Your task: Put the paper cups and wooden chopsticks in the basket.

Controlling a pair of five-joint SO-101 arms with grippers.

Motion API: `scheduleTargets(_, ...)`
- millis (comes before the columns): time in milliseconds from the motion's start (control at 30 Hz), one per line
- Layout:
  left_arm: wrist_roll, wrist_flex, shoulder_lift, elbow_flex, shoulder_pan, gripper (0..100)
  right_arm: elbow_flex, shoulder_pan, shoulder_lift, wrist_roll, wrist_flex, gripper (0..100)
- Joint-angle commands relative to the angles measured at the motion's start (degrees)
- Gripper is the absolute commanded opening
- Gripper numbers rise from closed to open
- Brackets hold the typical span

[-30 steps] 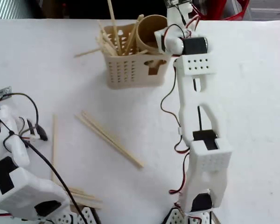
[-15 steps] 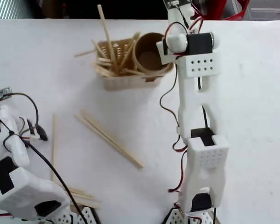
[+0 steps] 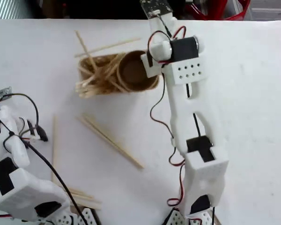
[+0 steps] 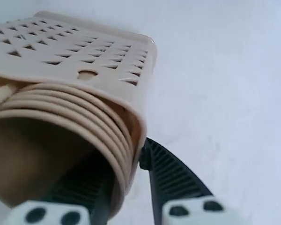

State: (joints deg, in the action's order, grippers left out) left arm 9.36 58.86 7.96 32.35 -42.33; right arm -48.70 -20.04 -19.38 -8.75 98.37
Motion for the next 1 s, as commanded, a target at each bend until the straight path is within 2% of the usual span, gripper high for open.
scheduleTargets(0, -0.6, -1.6, 0.7, 0.1, 0.3, 24, 0.4, -0.7, 8.0, 0.3, 0.1, 1.7)
scheduleTargets(300, -0.5, -1.6, 0.7, 0.1, 0.4, 24, 4.7, -2.9, 8.1, 0.7, 0.0, 1.7)
scheduleTargets(500, -0.6, -1.6, 0.7, 0.1, 1.1, 24, 9.5, -5.0, 8.3, 5.6, 0.3, 1.6)
scheduleTargets(767, -0.3, -1.6, 0.7, -0.2, 1.3, 24, 9.8, -6.2, 18.7, 7.2, 0.2, 1.6)
scheduleTargets(900, 5.9, -2.4, 0.3, -3.3, 4.9, 24, 9.9, -7.6, 19.5, 7.1, 0.2, 1.7)
scheduleTargets(967, 6.4, -2.9, 0.7, -6.2, 8.0, 24, 10.5, -8.3, 19.5, 7.1, 0.2, 1.7)
